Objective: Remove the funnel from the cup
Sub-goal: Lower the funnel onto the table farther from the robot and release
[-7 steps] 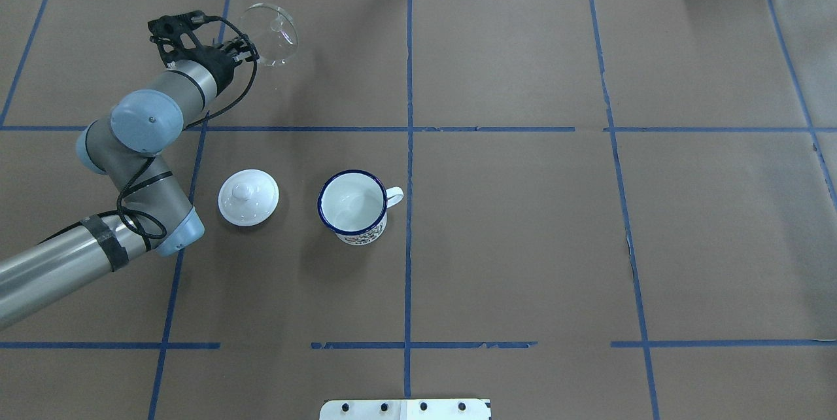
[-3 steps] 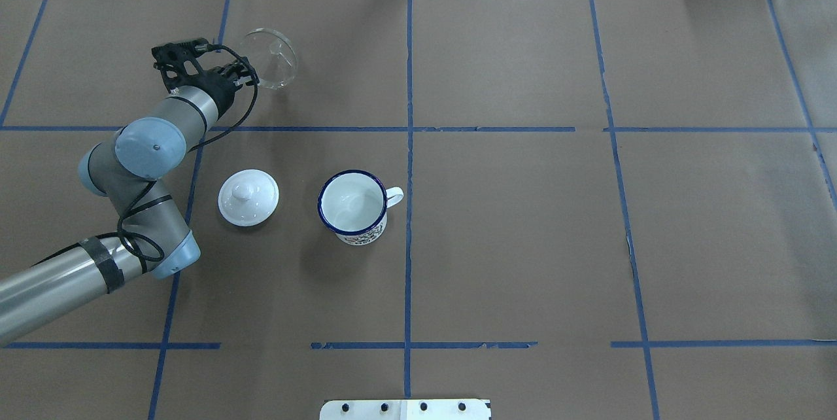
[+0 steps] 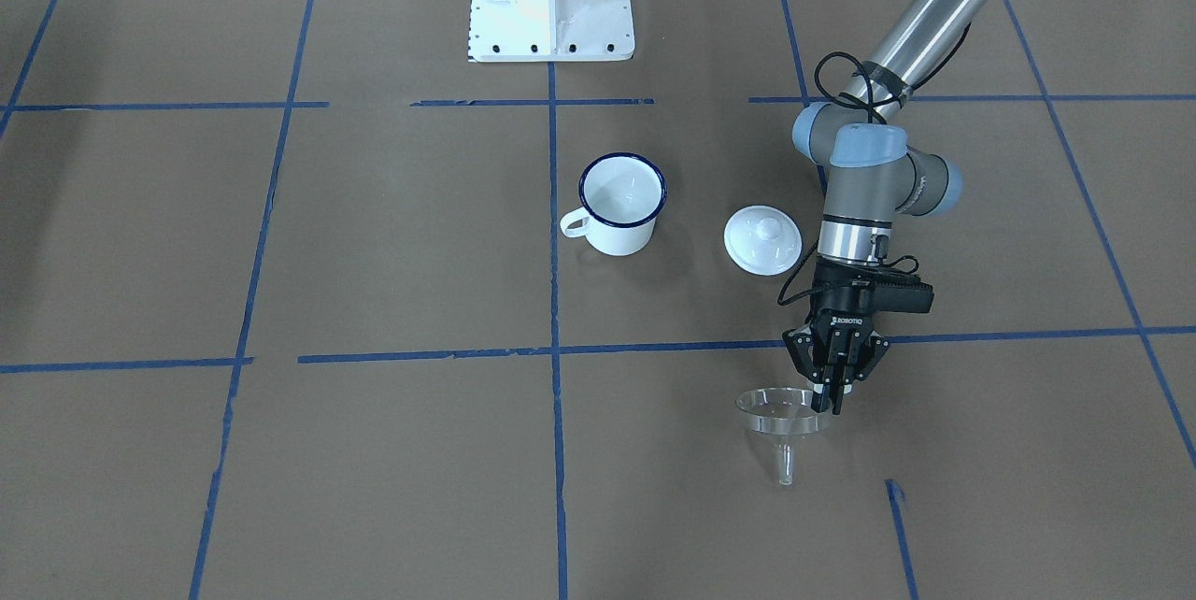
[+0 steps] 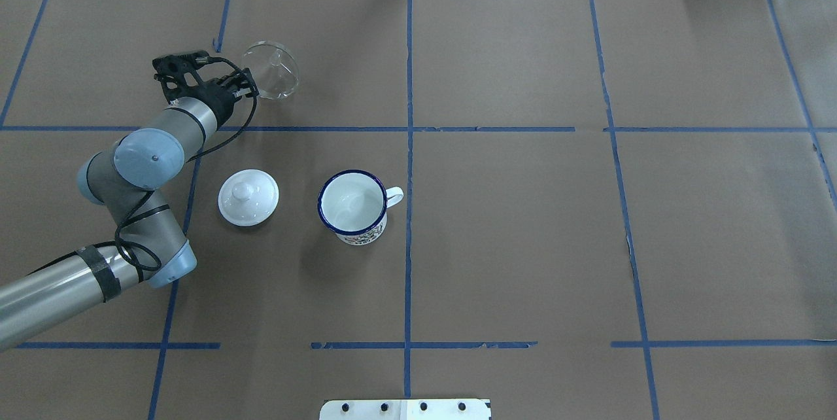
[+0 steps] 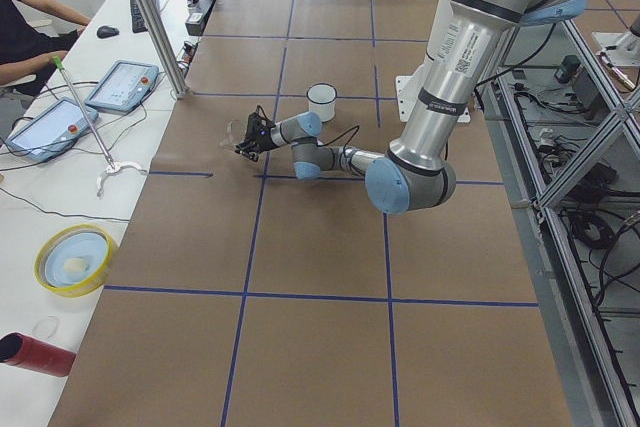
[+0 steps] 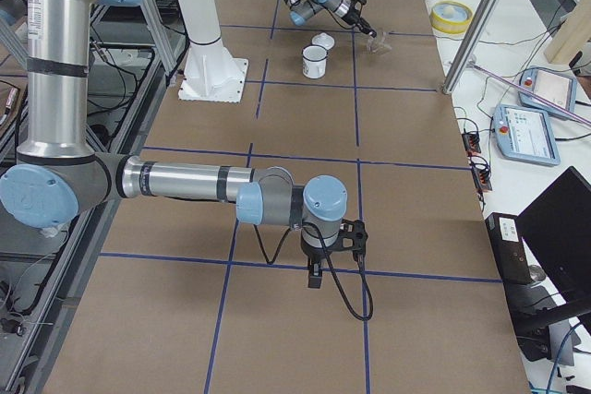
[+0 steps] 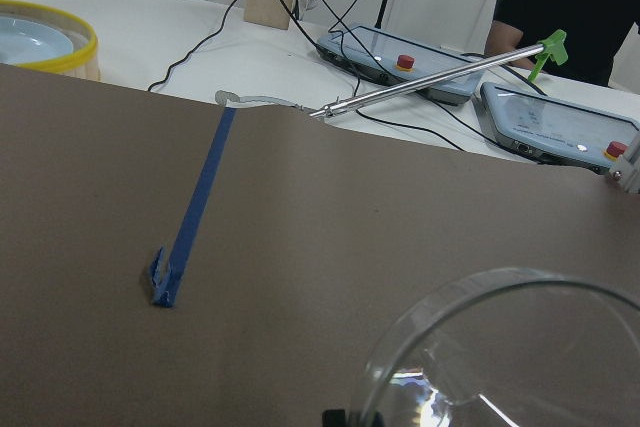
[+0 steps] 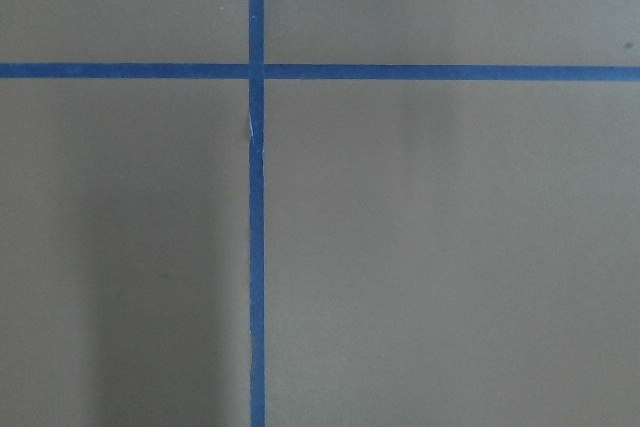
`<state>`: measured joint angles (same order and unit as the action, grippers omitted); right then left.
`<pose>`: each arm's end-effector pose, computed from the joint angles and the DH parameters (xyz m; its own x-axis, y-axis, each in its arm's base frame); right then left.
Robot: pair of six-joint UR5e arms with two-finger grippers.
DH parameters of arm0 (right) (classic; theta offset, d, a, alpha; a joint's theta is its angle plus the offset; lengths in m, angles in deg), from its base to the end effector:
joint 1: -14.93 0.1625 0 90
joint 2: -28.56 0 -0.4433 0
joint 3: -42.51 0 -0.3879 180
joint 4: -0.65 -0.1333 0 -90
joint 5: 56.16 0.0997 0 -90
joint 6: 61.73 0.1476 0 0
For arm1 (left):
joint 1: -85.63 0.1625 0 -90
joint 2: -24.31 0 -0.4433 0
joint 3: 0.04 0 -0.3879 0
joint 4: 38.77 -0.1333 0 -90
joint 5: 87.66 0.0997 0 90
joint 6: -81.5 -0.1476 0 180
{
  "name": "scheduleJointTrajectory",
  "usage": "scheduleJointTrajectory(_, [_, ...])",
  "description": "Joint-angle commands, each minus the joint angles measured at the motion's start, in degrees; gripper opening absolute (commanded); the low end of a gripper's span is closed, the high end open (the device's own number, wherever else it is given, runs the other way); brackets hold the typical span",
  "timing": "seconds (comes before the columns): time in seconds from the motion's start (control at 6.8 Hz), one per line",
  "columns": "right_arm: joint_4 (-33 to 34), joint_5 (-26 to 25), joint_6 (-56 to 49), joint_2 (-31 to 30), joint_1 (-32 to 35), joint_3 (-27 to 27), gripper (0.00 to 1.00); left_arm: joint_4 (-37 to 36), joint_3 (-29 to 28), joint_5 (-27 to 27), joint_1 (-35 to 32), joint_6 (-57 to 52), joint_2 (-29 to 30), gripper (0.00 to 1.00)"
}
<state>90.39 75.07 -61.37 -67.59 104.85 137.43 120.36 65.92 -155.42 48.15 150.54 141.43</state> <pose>0.0354 -0.4382 0.7243 0.7521 0.0164 0.6589 -0.0033 0.9998 -0.0211 0.4800 -0.6065 0.4830 0.5302 0.0107 -0.8478 0.7063 0.5476 0.4486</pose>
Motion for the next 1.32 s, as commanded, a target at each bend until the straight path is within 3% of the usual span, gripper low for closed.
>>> scheduleJointTrajectory(0.0, [0.00, 0.00, 0.00, 0.00, 0.00, 0.00, 1.00, 0.04, 2.48, -2.44, -0.57, -0.91, -0.05, 1.00])
scheduleJointTrajectory(0.15, [0.00, 0.00, 0.00, 0.00, 0.00, 0.00, 1.00, -0.22, 6.07, -5.25, -1.70, -4.92, -0.31, 1.00])
scheduleJointTrajectory(0.44, [0.00, 0.00, 0.00, 0.09, 0.00, 0.00, 1.00, -2.23, 19.48, -10.61, -1.98, -5.58, -12.64, 1.00])
scheduleJointTrajectory(0.59, [0.00, 0.00, 0.00, 0.00, 0.00, 0.00, 1.00, -7.12, 27.65, -10.73, -1.98, -5.66, -17.67, 1.00])
scheduleJointTrajectory(0.74, [0.00, 0.00, 0.00, 0.00, 0.00, 0.00, 1.00, -17.00, 35.65, -10.99, -1.98, -5.66, -19.63, 1.00])
scheduleJointTrajectory(0.88, [0.00, 0.00, 0.00, 0.00, 0.00, 0.00, 1.00, -29.54, 41.99, -16.12, -1.89, -5.49, -19.21, 1.00])
scheduleJointTrajectory(1.18, [0.00, 0.00, 0.00, 0.00, 0.00, 0.00, 1.00, -42.97, 43.64, -29.30, -1.80, -5.58, -16.15, 1.00])
